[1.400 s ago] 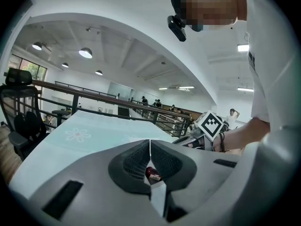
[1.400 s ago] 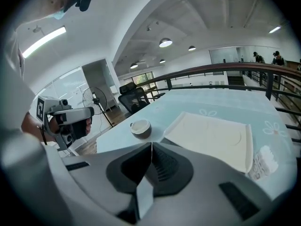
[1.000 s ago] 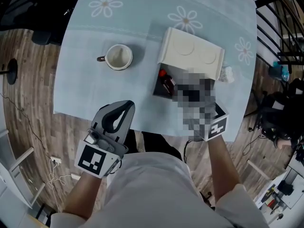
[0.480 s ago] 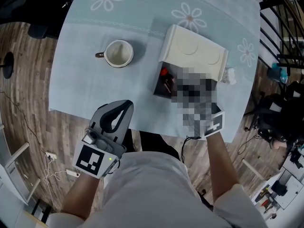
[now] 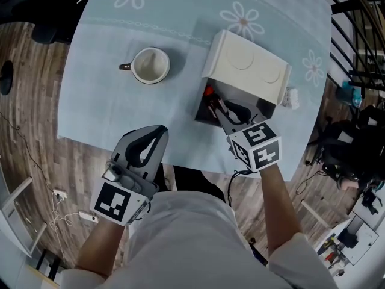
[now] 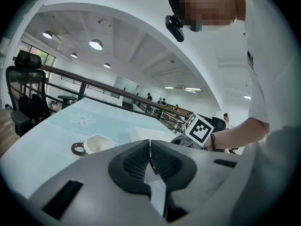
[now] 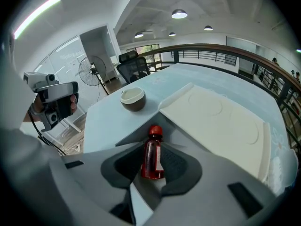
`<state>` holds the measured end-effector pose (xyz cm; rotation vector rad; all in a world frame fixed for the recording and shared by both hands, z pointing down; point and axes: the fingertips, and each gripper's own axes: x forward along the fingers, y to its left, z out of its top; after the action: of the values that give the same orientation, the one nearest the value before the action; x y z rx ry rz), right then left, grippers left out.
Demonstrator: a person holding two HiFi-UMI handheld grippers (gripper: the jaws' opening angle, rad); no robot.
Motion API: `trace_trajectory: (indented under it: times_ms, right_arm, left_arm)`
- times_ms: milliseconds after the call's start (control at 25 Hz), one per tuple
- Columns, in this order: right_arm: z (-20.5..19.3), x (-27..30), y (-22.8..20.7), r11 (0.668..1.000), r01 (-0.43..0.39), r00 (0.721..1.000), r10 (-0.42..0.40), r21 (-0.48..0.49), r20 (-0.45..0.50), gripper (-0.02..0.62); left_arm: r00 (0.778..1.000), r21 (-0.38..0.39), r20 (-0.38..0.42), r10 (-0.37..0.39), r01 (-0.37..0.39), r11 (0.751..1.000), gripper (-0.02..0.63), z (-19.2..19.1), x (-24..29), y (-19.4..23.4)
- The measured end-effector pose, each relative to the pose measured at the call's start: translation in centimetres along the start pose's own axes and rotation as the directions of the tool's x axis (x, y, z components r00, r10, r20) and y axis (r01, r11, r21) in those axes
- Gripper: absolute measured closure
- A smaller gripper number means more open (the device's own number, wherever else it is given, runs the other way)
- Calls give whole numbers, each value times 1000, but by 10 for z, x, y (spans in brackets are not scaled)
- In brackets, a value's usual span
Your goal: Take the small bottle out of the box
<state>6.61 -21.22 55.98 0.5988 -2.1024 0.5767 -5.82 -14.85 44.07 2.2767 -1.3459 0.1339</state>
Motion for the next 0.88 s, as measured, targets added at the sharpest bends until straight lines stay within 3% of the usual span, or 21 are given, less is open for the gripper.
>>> trace_trajectory:
  times_ms: [440,760,880]
  right_arm:
    - [-12,19,3,999,-37,996,36,-3,-87,380]
    - [-17,32,-5,999,-23,991,19,-27,-132,362]
    - [-20,38,-3,999,-31,989,26,-37,-145,362]
  left_arm:
    - [1000,-16,-3,8,-8,1000,584,-7,-1,6]
    - [1000,-19,-17,11,-11,1000,584,-16,0,11]
    - [1000,-22,14,2,-2,1000,584,-11,3,10]
